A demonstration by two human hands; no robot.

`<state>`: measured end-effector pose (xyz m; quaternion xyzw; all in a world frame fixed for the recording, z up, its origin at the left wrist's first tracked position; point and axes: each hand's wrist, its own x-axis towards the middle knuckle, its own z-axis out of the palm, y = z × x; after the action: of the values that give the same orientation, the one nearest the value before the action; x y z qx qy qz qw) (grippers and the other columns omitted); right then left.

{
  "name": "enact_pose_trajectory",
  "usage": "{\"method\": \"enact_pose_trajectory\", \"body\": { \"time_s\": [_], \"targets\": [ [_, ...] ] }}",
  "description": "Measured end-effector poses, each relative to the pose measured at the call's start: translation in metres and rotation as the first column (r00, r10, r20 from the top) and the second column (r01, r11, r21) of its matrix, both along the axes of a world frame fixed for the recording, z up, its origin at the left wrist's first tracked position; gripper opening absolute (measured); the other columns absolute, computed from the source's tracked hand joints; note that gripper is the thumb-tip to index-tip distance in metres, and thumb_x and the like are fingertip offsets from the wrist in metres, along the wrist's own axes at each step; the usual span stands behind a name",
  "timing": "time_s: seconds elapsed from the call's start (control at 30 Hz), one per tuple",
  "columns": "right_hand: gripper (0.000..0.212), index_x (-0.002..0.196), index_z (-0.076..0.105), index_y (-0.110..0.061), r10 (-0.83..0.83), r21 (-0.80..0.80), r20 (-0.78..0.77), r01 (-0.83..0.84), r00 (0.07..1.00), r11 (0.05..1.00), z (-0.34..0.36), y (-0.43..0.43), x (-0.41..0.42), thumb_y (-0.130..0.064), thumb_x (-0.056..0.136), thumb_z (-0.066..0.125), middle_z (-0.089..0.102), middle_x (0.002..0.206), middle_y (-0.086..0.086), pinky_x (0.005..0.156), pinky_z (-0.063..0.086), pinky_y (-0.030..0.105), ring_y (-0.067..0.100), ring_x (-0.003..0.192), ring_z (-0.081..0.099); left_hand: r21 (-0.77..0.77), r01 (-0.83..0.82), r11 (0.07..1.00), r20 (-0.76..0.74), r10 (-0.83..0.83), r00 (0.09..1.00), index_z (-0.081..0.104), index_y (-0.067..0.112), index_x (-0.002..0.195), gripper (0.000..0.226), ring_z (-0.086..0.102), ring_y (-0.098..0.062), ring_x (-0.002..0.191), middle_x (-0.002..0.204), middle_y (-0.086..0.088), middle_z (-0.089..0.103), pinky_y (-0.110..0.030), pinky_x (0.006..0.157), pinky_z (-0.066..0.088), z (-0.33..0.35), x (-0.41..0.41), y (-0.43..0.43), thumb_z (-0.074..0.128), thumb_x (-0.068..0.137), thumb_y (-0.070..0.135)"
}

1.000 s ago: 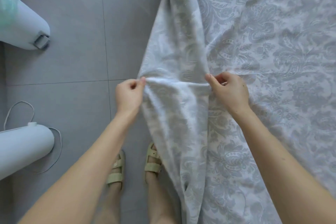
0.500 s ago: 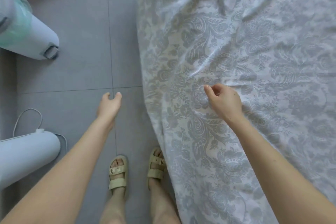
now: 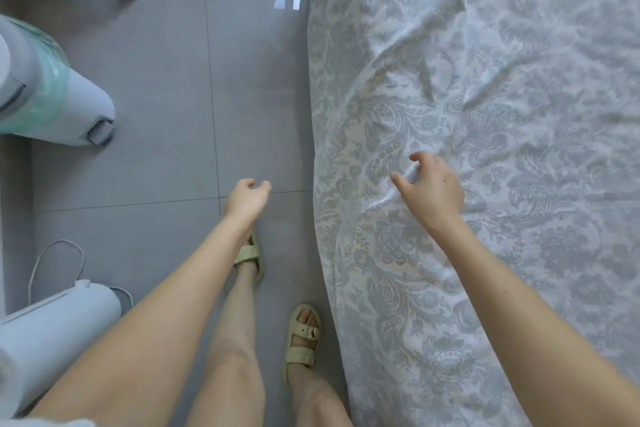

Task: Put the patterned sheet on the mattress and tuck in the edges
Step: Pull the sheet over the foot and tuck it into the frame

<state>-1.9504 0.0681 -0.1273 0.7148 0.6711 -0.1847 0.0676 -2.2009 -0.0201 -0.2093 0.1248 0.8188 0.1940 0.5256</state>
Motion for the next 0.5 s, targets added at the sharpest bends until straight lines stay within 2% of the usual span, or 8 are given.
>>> {"method": "enact_pose_trajectory", "body": {
  "time_s": [0.13,0.27,0.33,0.43,0.5],
  "targets": [
    [0.052,0.133,0.045,-0.017,-0.045,-0.113,0.123,0.059,0.991,0.992,0.001,0.045,-0.035,-0.043,0.089,0.058,0.051,0.131,0.007,0.083,0.045,0.039,0.027,0.116,0.05,0.009,0.049,0.999,0.044,-0.049,0.998,0.043,0.011,0.137,0.051,0.044,-0.029,0.129,0.143,-0.007,0.045,-0.046,0.105,0.04,0.013,-0.032,0.048,0.049,0.093,0.037],
    [0.047,0.133,0.045,-0.016,-0.12,-0.108,0.072,0.128,0.99,0.986,0.012,0.098,-0.074,-0.039,0.092,0.054,0.051,0.132,0.006,0.08,0.045,0.036,0.026,0.114,0.052,0.049,0.085,0.995,0.095,-0.09,0.991,0.044,0.014,0.135,0.05,0.049,-0.029,0.123,0.136,-0.009,0.052,-0.046,0.104,0.041,0.029,-0.069,0.105,0.049,0.093,0.039],
    [0.047,0.133,0.045,-0.017,-0.13,-0.078,0.051,0.134,0.99,0.988,0.017,0.124,-0.091,-0.04,0.092,0.053,0.051,0.131,0.007,0.081,0.047,0.038,0.027,0.115,0.052,0.075,0.087,0.993,0.083,-0.093,0.992,0.047,0.014,0.133,0.047,0.055,-0.029,0.115,0.131,-0.01,0.055,-0.044,0.101,0.044,0.035,-0.085,0.137,0.048,0.093,0.04],
    [0.048,0.133,0.045,-0.017,-0.159,-0.043,0.015,0.16,0.987,0.986,0.027,0.175,-0.115,-0.042,0.092,0.052,0.051,0.131,0.007,0.085,0.049,0.043,0.028,0.116,0.052,0.146,0.06,0.988,0.084,-0.073,0.994,0.051,0.012,0.128,0.043,0.056,-0.025,0.093,0.126,-0.01,0.057,-0.033,0.081,0.048,0.049,-0.107,0.2,0.046,0.094,0.039],
    [0.049,0.134,0.044,-0.016,-0.173,-0.016,-0.011,0.173,0.985,0.985,0.031,0.214,-0.129,-0.042,0.093,0.051,0.051,0.132,0.007,0.085,0.049,0.042,0.027,0.118,0.051,0.182,0.047,0.982,0.094,-0.065,0.993,0.054,0.013,0.124,0.041,0.057,-0.026,0.1,0.125,-0.009,0.058,-0.031,0.076,0.047,0.056,-0.121,0.244,0.046,0.095,0.039]
  ]
}}
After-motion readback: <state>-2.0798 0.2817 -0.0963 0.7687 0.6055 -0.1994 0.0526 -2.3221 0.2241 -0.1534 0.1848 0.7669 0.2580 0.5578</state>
